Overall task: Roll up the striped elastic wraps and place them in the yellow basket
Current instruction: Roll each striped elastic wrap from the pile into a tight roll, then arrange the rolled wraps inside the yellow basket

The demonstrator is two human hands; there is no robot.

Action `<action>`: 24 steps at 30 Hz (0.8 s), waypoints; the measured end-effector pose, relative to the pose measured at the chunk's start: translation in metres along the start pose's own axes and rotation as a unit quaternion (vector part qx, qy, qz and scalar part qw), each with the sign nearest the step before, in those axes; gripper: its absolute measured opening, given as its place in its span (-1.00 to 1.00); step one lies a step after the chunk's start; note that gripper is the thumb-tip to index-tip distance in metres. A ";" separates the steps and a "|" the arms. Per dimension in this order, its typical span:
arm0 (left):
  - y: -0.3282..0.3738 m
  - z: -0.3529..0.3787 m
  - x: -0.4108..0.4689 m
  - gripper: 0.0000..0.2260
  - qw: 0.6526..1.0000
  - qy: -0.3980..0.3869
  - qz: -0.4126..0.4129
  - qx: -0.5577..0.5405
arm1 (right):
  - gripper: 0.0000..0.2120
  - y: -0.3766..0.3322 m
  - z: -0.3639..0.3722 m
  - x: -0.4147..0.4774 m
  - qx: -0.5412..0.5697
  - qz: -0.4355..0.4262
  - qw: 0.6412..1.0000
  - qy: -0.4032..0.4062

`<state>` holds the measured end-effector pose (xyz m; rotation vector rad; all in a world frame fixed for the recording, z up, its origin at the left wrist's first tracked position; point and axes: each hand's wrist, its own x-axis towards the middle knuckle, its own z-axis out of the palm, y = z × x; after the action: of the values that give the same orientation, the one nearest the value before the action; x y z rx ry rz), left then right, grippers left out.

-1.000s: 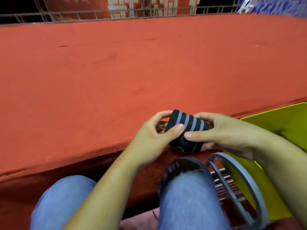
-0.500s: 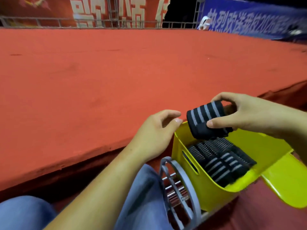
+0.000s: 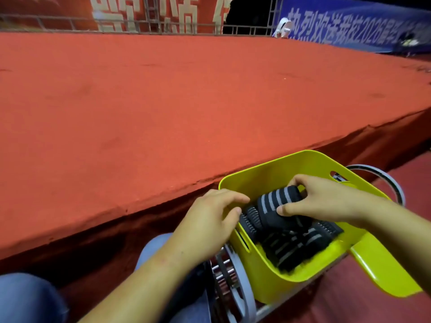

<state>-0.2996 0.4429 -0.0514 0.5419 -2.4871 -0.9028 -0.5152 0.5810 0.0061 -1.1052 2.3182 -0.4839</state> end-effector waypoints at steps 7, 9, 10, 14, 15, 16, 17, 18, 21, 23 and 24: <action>-0.003 0.004 0.001 -0.79 1.000 0.005 0.014 0.014 | -0.53 -0.008 0.018 0.015 -0.125 -0.009 0.988 -0.094; -0.006 0.006 0.001 -0.79 1.000 0.010 0.019 0.015 | -0.46 -0.011 0.026 0.020 -0.189 -0.009 0.973 -0.131; -0.007 0.007 0.001 -0.79 1.000 0.011 0.021 0.016 | -0.43 -0.011 0.029 0.022 -0.219 -0.009 0.965 -0.145; -0.007 0.006 0.001 -0.78 0.999 0.012 0.024 0.021 | -0.40 -0.010 0.036 0.026 -0.205 0.006 0.964 -0.168; -0.006 0.005 0.001 -0.78 0.999 0.013 0.025 0.021 | -0.43 -0.008 0.035 0.026 -0.183 0.011 0.969 -0.167; -0.006 0.005 0.001 -0.78 0.999 0.014 0.025 0.022 | -0.45 -0.006 0.035 0.026 -0.157 0.015 0.973 -0.166; -0.006 0.005 0.002 -0.78 0.999 0.014 0.027 0.024 | -0.48 -0.004 0.033 0.026 -0.122 0.019 0.979 -0.163; -0.006 0.005 0.002 -0.78 0.999 0.013 0.029 0.026 | -0.52 -0.001 0.032 0.026 -0.078 0.025 0.984 -0.155; -0.006 0.005 0.002 -0.78 0.999 0.014 0.030 0.028 | -0.70 0.007 0.022 0.027 0.023 0.044 0.991 -0.124; -0.006 0.006 0.003 -0.78 0.999 0.012 0.032 0.027 | -0.73 0.013 0.011 0.029 0.040 0.046 0.992 -0.107; -0.006 0.005 0.003 -0.78 0.999 0.012 0.031 0.025 | -0.72 0.015 0.005 0.030 0.040 0.044 0.994 -0.090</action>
<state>-0.3036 0.4396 -0.0580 0.4856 -2.4956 -0.8066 -0.5377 0.5656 -0.0148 -0.9625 2.1618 -0.4231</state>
